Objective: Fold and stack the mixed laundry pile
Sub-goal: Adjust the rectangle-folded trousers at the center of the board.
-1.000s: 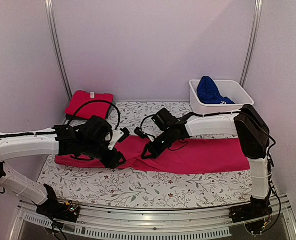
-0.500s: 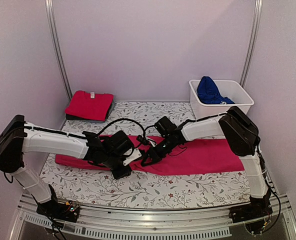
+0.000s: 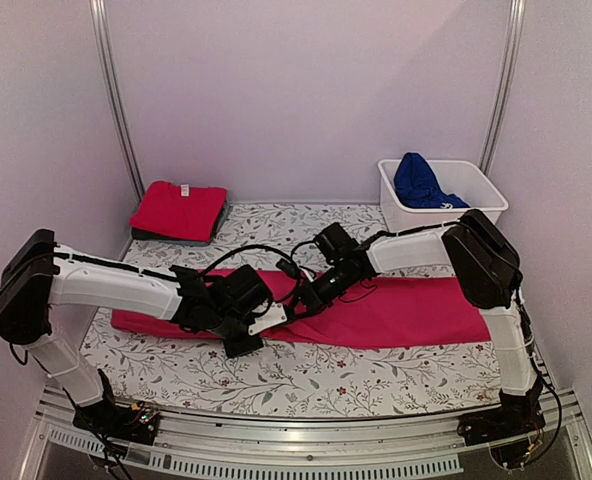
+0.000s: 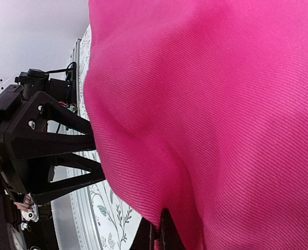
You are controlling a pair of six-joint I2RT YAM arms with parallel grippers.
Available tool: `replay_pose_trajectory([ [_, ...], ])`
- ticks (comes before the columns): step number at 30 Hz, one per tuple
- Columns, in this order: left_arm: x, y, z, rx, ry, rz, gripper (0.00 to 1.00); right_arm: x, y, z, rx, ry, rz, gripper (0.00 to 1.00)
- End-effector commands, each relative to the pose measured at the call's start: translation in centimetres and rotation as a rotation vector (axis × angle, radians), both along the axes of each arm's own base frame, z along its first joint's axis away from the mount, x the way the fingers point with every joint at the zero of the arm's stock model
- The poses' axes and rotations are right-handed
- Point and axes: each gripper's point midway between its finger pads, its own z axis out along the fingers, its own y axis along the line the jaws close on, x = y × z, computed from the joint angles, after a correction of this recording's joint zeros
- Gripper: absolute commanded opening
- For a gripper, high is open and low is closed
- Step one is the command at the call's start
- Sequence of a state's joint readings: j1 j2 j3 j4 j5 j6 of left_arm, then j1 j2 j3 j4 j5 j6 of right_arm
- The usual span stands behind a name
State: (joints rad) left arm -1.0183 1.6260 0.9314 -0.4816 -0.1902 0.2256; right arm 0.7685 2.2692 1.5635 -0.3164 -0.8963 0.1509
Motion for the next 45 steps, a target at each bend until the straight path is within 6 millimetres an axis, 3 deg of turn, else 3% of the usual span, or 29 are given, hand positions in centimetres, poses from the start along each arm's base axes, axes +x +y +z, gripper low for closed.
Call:
replay_pose_trajectory([
  [1, 0.7, -0.4, -0.6, 0.031, -0.060, -0.048, 0.45, 1.5, 0.4, 3.3, 0.068, -0.031, -0.014, 0.00],
  [4, 1.2, -0.3, -1.4, 0.069, -0.085, -0.060, 0.46, 1.7, 0.4, 2.1, 0.048, -0.006, -0.024, 0.00],
  [8, 2.2, 0.1, -2.7, 0.135, -0.127, -0.061, 0.48, 2.1, 0.4, 2.2, 0.060, 0.006, -0.030, 0.00],
  [12, 4.5, 1.1, -2.9, 0.226, -0.242, -0.017, 0.47, 2.4, 0.3, 2.4, 0.066, 0.015, -0.041, 0.00],
  [14, 5.2, 1.1, -2.7, 0.243, -0.276, -0.001, 0.40, 2.5, 0.3, 2.2, 0.064, 0.026, -0.045, 0.00],
  [16, 5.6, 1.0, -2.3, 0.250, -0.295, 0.003, 0.25, 2.5, 0.3, 2.0, 0.062, 0.032, -0.046, 0.00],
  [19, 5.1, 0.5, -0.9, 0.212, -0.275, -0.011, 0.01, 2.6, 0.1, 1.9, 0.055, 0.032, -0.053, 0.00],
  [24, 2.8, -0.1, 2.9, 0.100, -0.176, -0.053, 0.00, 3.5, -0.2, 2.0, 0.037, 0.014, -0.088, 0.00],
  [29, 0.0, 0.6, 4.8, 0.017, 0.012, -0.069, 0.00, 3.4, -0.2, 2.8, 0.046, 0.004, -0.085, 0.03],
  [36, -2.0, 1.3, 6.7, -0.101, 0.201, -0.047, 0.00, 2.4, -1.2, 2.6, 0.021, 0.011, -0.078, 0.22],
  [40, -1.2, 2.2, 7.9, -0.198, 0.263, 0.015, 0.00, 1.6, -3.1, 1.9, -0.031, 0.009, -0.105, 0.36],
  [45, 2.2, 3.8, 10.4, -0.337, 0.250, 0.130, 0.00, 1.3, -6.2, 1.3, -0.100, 0.000, -0.169, 0.38],
])
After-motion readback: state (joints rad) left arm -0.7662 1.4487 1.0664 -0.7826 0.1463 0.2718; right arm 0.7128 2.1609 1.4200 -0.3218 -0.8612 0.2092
